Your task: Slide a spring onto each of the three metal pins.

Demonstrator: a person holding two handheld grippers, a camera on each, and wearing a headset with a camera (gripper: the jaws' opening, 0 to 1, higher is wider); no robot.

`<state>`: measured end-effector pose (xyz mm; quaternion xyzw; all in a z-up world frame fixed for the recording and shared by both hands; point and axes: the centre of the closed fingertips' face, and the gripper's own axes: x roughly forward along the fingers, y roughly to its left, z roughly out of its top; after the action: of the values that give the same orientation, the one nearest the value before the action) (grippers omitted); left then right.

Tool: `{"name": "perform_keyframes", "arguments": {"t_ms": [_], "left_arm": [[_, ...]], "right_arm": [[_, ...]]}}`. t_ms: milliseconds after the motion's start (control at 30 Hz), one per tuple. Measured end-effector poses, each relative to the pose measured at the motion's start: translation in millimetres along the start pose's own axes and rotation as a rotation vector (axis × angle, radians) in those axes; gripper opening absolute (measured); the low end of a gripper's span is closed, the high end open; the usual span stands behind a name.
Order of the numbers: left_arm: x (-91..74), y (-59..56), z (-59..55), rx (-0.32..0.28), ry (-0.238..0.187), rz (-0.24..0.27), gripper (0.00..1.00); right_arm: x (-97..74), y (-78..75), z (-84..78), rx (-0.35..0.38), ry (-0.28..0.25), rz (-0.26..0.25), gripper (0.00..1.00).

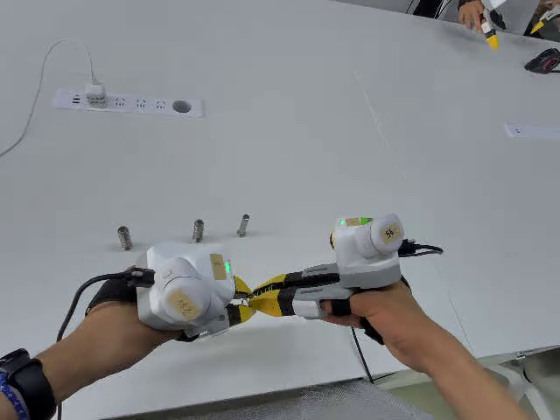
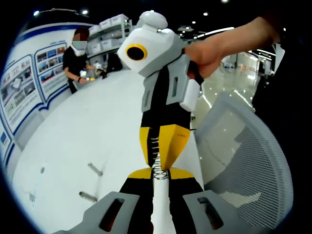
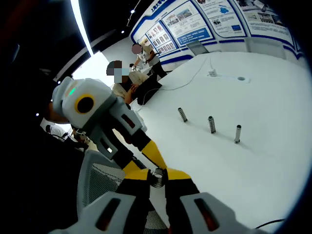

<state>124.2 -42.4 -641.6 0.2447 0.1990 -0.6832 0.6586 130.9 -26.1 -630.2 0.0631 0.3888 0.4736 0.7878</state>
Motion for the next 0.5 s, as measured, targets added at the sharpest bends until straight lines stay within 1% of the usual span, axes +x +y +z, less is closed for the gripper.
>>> {"name": "perform_keyframes", "arguments": {"t_ms": [100, 133, 233, 333, 500], "left_arm": [[0.0, -1.6, 3.5, 0.009, -0.015, -0.017, 0.1], [0.1, -2.2, 4.4, 0.012, -0.019, -0.024, 0.1], [0.1, -3.3, 7.0, 0.022, -0.025, -0.036, 0.1], [-0.7, -3.5, 10.1, 0.035, -0.03, -0.046, 0.1], [-5.1, -1.3, 15.6, 0.032, -0.047, -0.053, 0.1]], "right_arm": [[-3.3, 3.1, -1.1, -0.065, 0.048, 0.009, 0.13], [-4.0, 3.1, -2.2, -0.098, 0.071, 0.008, 0.13], [-5.8, 5.7, -2.4, -0.171, 0.116, 0.011, 0.13], [-7.5, 7.2, 1.1, -0.221, 0.128, 0.011, 0.13], [-10.5, 11.2, 6.7, -0.285, 0.145, 0.018, 0.13]]}}
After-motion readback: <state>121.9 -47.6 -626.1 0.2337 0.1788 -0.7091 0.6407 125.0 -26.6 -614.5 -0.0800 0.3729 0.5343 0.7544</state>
